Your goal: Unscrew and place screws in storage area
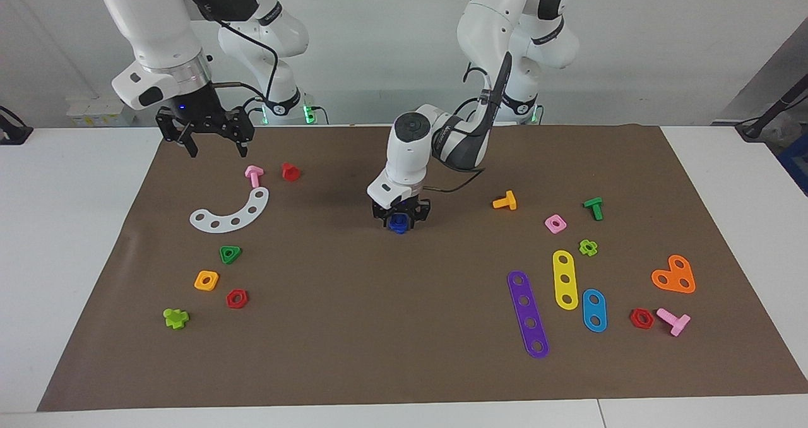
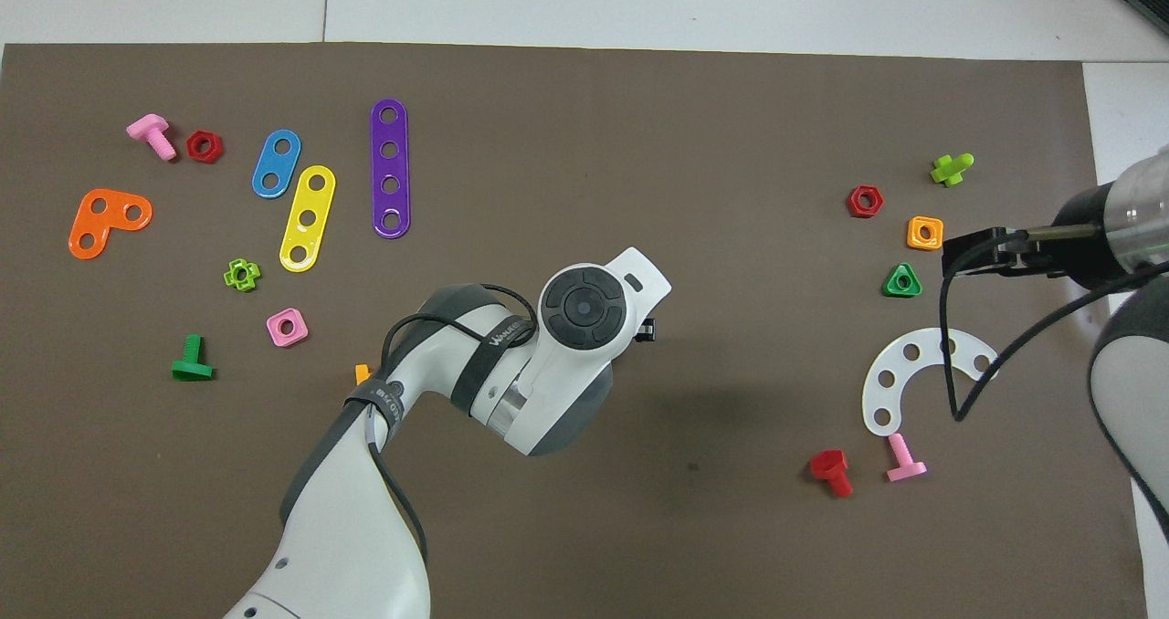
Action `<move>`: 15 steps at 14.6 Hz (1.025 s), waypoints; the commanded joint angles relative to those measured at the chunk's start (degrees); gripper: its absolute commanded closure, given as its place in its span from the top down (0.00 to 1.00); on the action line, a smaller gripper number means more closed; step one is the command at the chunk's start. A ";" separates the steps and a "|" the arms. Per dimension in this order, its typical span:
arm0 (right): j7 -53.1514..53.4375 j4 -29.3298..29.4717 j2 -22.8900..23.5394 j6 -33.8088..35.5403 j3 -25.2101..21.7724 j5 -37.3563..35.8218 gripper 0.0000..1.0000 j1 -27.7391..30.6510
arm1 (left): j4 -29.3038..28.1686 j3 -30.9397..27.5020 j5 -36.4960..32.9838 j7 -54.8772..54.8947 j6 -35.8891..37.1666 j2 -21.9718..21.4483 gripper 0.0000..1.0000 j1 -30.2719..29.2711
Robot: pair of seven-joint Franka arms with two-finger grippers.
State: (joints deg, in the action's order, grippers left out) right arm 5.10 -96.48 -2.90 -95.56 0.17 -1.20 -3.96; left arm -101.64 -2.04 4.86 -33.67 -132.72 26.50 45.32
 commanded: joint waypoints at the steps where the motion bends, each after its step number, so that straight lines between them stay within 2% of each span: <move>1: 0.79 -1.43 -1.14 -0.51 0.36 0.23 1.00 0.27 | -2.24 -1.03 -0.82 0.36 0.80 -2.24 0.58 1.00; 2: 0.79 -1.43 -1.14 -0.51 0.36 0.23 1.00 0.18 | -2.24 -1.03 -0.99 0.45 1.23 -2.24 0.51 1.09; 6: 1.23 -1.51 -1.14 -0.68 0.36 0.23 1.00 0.09 | -1.54 -1.03 -1.61 0.89 3.34 -2.33 0.02 0.92; 8: 1.66 -1.51 -1.14 -0.94 0.45 0.23 1.00 -0.08 | 1.25 -1.03 -1.61 0.80 5.70 -1.90 0.00 0.22; 11: 3.33 -1.69 -1.14 -1.12 1.06 0.14 0.99 -0.35 | 8.37 -1.21 -1.34 0.80 11.41 -0.58 0.00 -0.84; 13: 5.26 -2.48 -1.23 -1.64 1.06 0.14 0.99 -2.53 | 13.11 -1.73 -0.73 0.97 17.90 0.30 0.00 -1.80; 15: 6.93 -5.45 -2.10 -4.97 1.06 0.14 0.97 -4.38 | 16.29 -1.21 0.15 1.32 23.81 -0.22 0.00 -8.80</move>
State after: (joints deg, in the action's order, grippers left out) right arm 9.71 -97.44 -2.92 -96.60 1.00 -1.16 -6.87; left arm -89.61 -3.97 4.35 -33.34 -114.46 25.72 42.70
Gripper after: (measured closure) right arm 0.013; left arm 0.537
